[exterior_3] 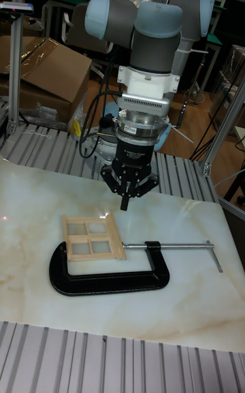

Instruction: Close a sliding window

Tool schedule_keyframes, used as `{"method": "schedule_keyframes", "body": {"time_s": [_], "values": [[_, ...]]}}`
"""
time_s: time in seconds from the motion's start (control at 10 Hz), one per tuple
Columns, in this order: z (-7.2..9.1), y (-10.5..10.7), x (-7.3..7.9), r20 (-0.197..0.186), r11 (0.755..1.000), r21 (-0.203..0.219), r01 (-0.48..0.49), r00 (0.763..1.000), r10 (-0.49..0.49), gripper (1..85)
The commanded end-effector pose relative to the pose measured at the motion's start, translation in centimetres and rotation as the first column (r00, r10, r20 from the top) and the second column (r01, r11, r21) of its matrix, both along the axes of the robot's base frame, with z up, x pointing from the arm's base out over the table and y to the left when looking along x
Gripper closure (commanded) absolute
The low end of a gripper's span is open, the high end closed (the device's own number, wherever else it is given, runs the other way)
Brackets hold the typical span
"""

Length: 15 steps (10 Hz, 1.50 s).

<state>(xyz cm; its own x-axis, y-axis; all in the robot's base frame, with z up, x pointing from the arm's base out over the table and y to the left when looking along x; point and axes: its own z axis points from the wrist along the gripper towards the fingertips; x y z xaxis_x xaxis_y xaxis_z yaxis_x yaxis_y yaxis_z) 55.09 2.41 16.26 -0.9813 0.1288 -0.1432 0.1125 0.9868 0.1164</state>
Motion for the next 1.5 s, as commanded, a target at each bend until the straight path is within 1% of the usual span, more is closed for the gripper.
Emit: {"method": "schedule_keyframes", "body": {"time_s": [0.0,0.1,0.2,0.3,0.4,0.8,1.0,1.1,1.2,1.3,1.4], "values": [[-1.7,-0.1,-0.9,0.055,1.0,0.005,-0.013,0.998,0.012,85.0],[-2.1,-0.7,-1.2,0.065,0.999,-0.022,-0.024,0.998,0.025,85.0],[-2.3,-0.8,-1.5,0.07,0.999,-0.018,-0.026,0.997,0.028,85.0],[-2.6,-0.6,-1.6,0.085,1.0,-0.003,-0.031,0.996,0.031,85.0],[-2.8,-0.6,-1.6,0.095,0.999,-0.002,-0.042,0.995,0.042,85.0],[-3.1,-0.7,-1.8,0.105,0.998,0.002,-0.059,0.993,0.058,85.0],[-3.3,-1.0,-1.9,0.105,0.998,-0.004,-0.065,0.992,0.065,85.0],[-3.3,-1.2,-1.9,0.105,0.997,-0.014,-0.072,0.992,0.073,85.0],[-3.4,-1.4,-2.1,0.096,0.997,-0.022,-0.079,0.992,0.081,85.0],[-3.6,-2.0,-2.8,0.068,0.995,-0.043,-0.088,0.994,0.091,85.0],[-3.9,-2.4,-4.1,0.016,0.995,-0.053,-0.08,0.997,0.081,85.0]]}}
